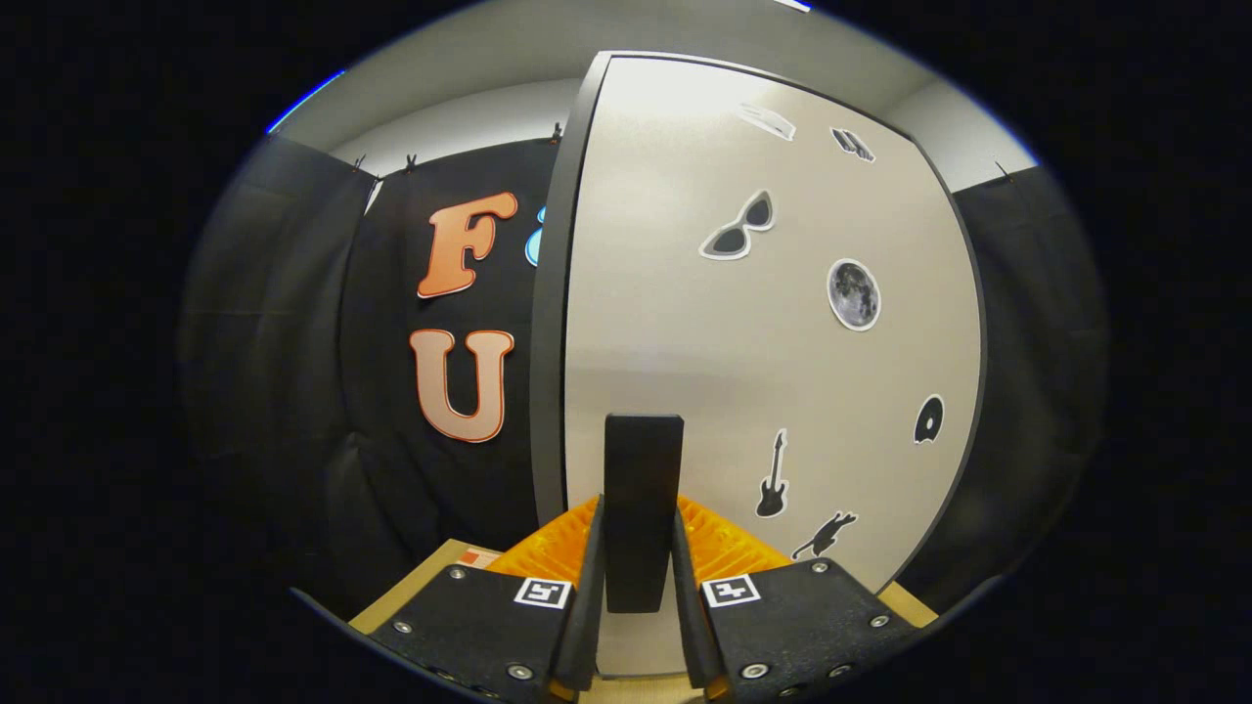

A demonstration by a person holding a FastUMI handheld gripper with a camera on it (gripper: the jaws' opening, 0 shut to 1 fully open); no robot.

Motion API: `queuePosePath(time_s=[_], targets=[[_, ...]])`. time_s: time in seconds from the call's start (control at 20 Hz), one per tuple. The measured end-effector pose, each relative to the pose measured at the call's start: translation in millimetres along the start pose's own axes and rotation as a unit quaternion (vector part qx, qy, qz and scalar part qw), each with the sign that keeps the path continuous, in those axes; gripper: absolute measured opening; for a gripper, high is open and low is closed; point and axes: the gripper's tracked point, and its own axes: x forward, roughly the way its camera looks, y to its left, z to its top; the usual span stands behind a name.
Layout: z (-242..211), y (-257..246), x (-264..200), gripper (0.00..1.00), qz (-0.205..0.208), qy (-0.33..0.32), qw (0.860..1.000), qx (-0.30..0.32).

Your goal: Open the shoe cabinet door, grab the shoes and put them into the shoe cabinet, then close the shoe cabinet door.

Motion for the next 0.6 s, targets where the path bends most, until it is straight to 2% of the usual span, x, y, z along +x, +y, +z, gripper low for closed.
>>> queuePosePath(time_s=[0.25,0.6], targets=[[-1,-3,-11,0.3,-0.006,0.005,1.0,0.006],[0,-15,-35,0.29,-0.007,0.001,1.0,0.006]])
